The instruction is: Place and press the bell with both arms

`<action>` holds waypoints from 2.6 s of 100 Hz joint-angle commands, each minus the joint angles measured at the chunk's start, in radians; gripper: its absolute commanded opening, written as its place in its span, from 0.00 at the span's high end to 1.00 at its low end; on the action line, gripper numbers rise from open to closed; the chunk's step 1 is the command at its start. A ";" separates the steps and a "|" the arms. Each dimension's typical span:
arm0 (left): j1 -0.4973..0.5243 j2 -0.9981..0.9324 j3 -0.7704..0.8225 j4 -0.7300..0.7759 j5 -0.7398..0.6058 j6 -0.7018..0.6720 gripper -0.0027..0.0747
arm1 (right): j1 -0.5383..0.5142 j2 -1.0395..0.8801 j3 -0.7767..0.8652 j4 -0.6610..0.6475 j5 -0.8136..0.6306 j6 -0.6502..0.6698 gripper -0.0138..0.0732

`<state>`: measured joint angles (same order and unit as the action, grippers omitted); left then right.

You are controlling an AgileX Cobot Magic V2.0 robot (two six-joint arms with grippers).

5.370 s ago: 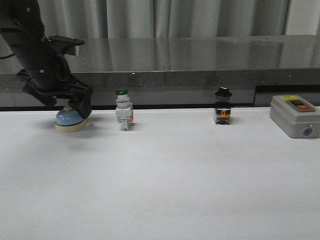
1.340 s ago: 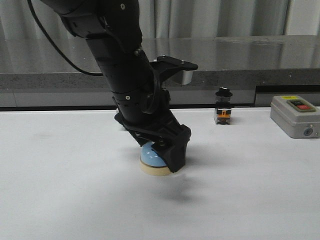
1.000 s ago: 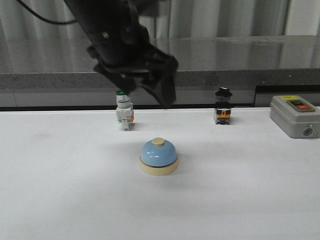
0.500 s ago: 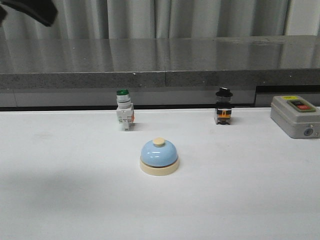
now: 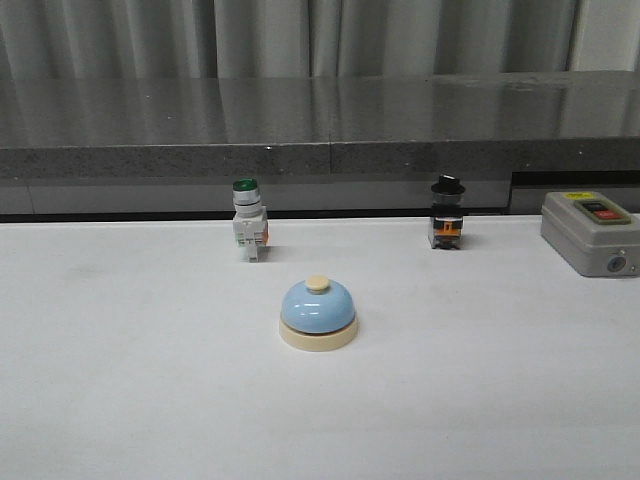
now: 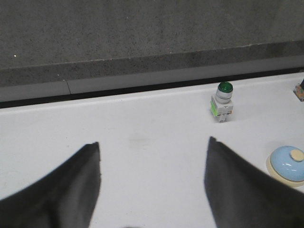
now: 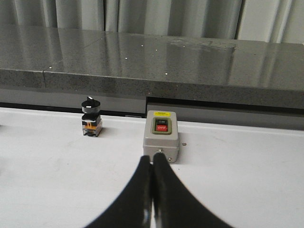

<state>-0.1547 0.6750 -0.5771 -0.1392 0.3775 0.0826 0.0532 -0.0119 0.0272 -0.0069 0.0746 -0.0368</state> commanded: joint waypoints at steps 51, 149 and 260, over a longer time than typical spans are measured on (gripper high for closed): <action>0.001 -0.089 -0.008 -0.013 -0.075 -0.011 0.99 | -0.006 -0.017 -0.015 -0.009 -0.086 -0.003 0.91; 0.116 -0.584 0.517 0.245 -0.405 -0.208 0.99 | -0.005 -0.017 -0.015 -0.009 -0.086 -0.003 0.91; 0.116 -0.710 0.621 0.237 -0.474 -0.224 0.99 | -0.005 -0.017 -0.015 -0.009 -0.086 -0.003 0.91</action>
<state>-0.0397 -0.0053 0.0015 0.1043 -0.0182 -0.1295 0.0532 -0.0119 0.0272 -0.0069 0.0746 -0.0368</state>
